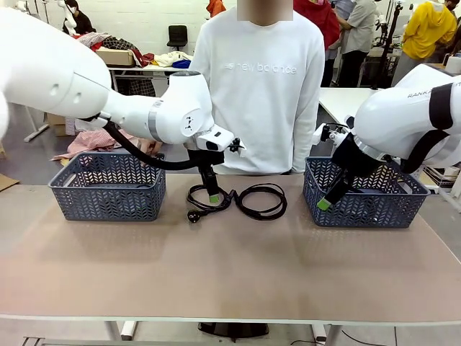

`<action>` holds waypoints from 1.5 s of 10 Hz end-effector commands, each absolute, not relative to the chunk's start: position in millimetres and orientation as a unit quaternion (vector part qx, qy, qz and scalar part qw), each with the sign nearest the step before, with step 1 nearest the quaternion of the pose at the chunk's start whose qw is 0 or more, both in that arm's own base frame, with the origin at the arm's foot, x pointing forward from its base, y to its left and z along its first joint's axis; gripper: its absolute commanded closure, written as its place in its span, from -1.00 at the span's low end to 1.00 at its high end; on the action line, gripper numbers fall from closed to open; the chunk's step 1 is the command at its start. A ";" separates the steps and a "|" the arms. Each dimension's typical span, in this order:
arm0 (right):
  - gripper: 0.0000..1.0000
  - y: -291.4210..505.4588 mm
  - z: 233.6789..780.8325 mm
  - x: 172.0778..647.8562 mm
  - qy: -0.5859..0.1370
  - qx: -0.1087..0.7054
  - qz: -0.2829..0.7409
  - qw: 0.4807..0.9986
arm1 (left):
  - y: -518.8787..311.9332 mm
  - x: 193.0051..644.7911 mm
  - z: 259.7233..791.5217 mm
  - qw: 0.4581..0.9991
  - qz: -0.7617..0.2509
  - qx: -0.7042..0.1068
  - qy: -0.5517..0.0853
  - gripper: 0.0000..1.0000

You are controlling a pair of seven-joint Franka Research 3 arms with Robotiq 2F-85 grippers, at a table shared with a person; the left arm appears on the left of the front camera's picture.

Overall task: Organize the cables according to human instructions.
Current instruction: Pick up a bundle of cables and place it in the basket indicated by the human.

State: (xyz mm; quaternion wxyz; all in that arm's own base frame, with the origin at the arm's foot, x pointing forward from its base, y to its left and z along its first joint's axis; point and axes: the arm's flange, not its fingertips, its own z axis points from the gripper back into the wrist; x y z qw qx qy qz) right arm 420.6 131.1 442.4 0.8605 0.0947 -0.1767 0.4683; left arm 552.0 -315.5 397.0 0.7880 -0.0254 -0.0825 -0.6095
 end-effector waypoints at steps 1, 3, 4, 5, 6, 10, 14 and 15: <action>-1.00 132.7 444.2 421.8 -0.178 0.094 0.468 0.860 | -331.0 567.4 386.6 0.797 -0.600 -0.008 -0.058 -1.00; -1.00 132.7 444.2 421.8 -0.178 0.094 0.468 0.860 | -336.2 576.5 367.7 0.805 -0.592 0.000 -0.046 -1.00; -1.00 132.7 444.2 421.8 -0.178 0.094 0.468 0.860 | -340.1 580.7 359.9 0.804 -0.593 -0.007 -0.042 -1.00; -1.00 132.7 444.2 421.8 -0.178 0.094 0.468 0.860 | -344.0 584.3 353.9 0.803 -0.595 -0.011 -0.039 -1.00; -1.00 132.7 444.2 421.8 -0.178 0.094 0.468 0.860 | -347.1 587.6 348.5 0.802 -0.596 -0.015 -0.034 -1.00; -1.00 132.7 444.2 421.8 -0.178 0.094 0.468 0.860 | -353.7 596.7 331.8 0.799 -0.600 -0.019 -0.025 -1.00; -1.00 132.7 444.2 421.8 -0.178 0.094 0.468 0.860 | -356.9 604.9 318.8 0.793 -0.608 0.010 -0.032 -1.00; -1.00 132.7 444.2 421.8 -0.178 0.094 0.468 0.860 | -357.4 606.6 316.3 0.792 -0.610 0.016 -0.034 -1.00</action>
